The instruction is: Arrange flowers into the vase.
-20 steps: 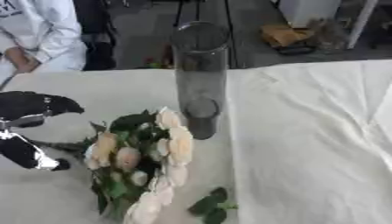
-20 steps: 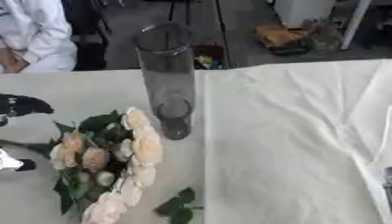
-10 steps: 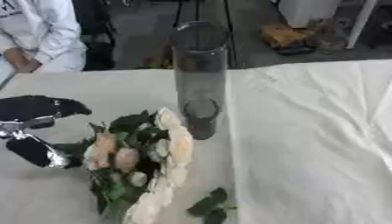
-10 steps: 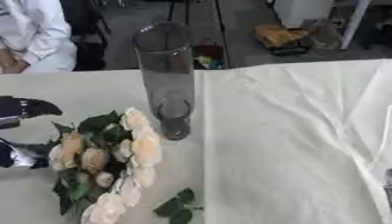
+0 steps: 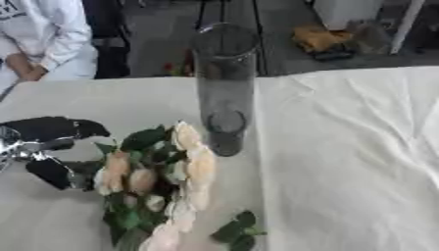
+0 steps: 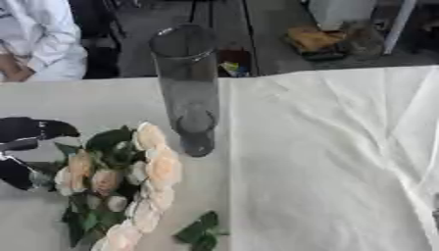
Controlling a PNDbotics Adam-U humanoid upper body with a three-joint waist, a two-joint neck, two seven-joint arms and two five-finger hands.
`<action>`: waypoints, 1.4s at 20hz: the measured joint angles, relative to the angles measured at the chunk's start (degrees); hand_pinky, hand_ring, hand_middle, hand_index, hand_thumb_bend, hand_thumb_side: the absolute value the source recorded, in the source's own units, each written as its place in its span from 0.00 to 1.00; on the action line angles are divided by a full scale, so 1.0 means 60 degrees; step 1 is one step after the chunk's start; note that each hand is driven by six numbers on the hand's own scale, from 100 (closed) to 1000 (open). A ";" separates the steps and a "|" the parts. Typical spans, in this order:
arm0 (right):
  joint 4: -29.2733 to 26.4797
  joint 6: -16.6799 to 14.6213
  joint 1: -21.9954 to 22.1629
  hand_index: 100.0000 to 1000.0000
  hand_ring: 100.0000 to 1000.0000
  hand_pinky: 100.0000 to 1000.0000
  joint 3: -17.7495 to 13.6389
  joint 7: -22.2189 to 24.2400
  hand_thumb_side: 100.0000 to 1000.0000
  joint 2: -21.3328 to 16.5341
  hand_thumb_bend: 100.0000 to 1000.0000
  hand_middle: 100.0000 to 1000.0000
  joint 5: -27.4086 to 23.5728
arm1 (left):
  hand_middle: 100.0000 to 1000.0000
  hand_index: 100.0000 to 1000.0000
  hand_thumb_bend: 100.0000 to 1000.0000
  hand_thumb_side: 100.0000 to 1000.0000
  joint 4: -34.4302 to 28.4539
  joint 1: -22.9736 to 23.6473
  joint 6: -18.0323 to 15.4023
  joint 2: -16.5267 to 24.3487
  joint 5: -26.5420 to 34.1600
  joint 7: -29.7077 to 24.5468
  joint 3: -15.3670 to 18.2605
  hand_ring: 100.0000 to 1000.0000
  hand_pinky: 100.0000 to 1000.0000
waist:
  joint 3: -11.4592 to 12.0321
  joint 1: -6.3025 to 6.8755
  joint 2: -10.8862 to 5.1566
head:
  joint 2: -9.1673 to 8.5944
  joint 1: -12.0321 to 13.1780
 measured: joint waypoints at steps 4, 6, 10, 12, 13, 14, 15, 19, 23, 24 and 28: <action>0.0000 -0.0005 -0.0003 0.79 0.54 0.63 0.0007 0.0045 0.95 0.0001 0.00 0.48 -0.0039 | 0.93 0.99 0.45 0.51 0.0240 -0.0085 -0.0068 -0.0128 -0.0181 0.0010 -0.0004 0.92 0.77 | -0.0006 0.0003 0.0006 | -0.0038 0.0026; 0.0000 -0.0009 -0.0004 0.79 0.54 0.63 0.0035 0.0073 0.95 0.0002 0.00 0.48 -0.0070 | 0.93 0.99 0.43 0.50 0.0364 -0.0108 -0.0088 -0.0190 -0.0231 0.0027 -0.0004 0.92 0.77 | -0.0021 0.0000 0.0013 | -0.0042 0.0037; 0.0000 -0.0005 -0.0005 0.79 0.54 0.63 0.0058 0.0085 0.95 0.0002 0.00 0.48 -0.0115 | 0.93 1.00 0.37 0.49 0.0559 -0.0156 -0.0149 -0.0262 -0.0199 0.0011 -0.0003 0.92 0.78 | -0.0034 -0.0010 0.0035 | -0.0044 0.0043; 0.0000 -0.0007 -0.0004 0.79 0.54 0.63 0.0061 0.0102 0.95 0.0002 0.00 0.48 -0.0132 | 0.94 1.00 0.35 0.49 0.0572 -0.0160 -0.0170 -0.0261 -0.0105 -0.0027 0.0002 0.92 0.78 | -0.0034 -0.0012 0.0035 | -0.0044 0.0044; 0.0000 -0.0004 -0.0003 0.79 0.54 0.63 0.0063 0.0115 0.95 0.0002 0.00 0.48 -0.0142 | 0.94 1.00 0.31 0.50 0.0564 -0.0160 -0.0170 -0.0255 -0.0042 -0.0057 0.0011 0.93 0.78 | -0.0034 -0.0012 0.0035 | -0.0044 0.0044; 0.0000 -0.0002 0.0000 0.79 0.54 0.63 0.0064 0.0126 0.95 0.0002 0.00 0.48 -0.0148 | 0.94 1.00 0.29 0.50 0.0533 -0.0160 -0.0151 -0.0246 0.0032 -0.0083 0.0025 0.93 0.79 | -0.0034 -0.0015 0.0035 | -0.0044 0.0044; 0.0000 0.0000 0.0003 0.79 0.54 0.63 0.0064 0.0138 0.95 0.0002 0.00 0.48 -0.0155 | 0.94 1.00 0.28 0.50 0.0457 -0.0160 -0.0120 -0.0233 0.0117 -0.0097 0.0085 0.93 0.79 | -0.0032 -0.0022 0.0035 | -0.0043 0.0044; 0.0000 0.0003 0.0018 0.78 0.54 0.63 0.0066 0.0159 0.95 0.0002 0.00 0.48 -0.0176 | 0.94 1.00 0.29 0.51 -0.0053 -0.0146 0.0130 0.0040 0.0427 -0.0195 0.0377 0.93 0.79 | 0.0004 -0.0008 0.0034 | -0.0041 0.0044; 0.0000 0.0015 0.0077 0.78 0.54 0.63 0.0069 0.0175 0.94 0.0002 0.00 0.48 -0.0184 | 0.94 1.00 0.27 0.50 -0.0571 -0.0006 0.0285 0.0413 0.0610 -0.0472 0.0483 0.93 0.79 | 0.0069 -0.0001 0.0032 | -0.0039 0.0042; 0.0000 0.0021 0.0087 0.78 0.54 0.63 0.0081 0.0185 0.94 0.0002 0.00 0.48 -0.0186 | 0.94 1.00 0.26 0.50 -0.0684 0.0043 0.0303 0.0486 0.0649 -0.0540 0.0486 0.93 0.79 | 0.0078 -0.0002 0.0032 | -0.0039 0.0042; 0.0000 0.0029 0.0089 0.78 0.54 0.64 0.0119 0.0223 0.94 0.0002 0.00 0.48 -0.0195 | 0.94 1.00 0.26 0.50 -0.1043 0.0210 0.0373 0.0686 0.0780 -0.0738 0.0510 0.93 0.79 | 0.0100 -0.0006 0.0032 | -0.0038 0.0037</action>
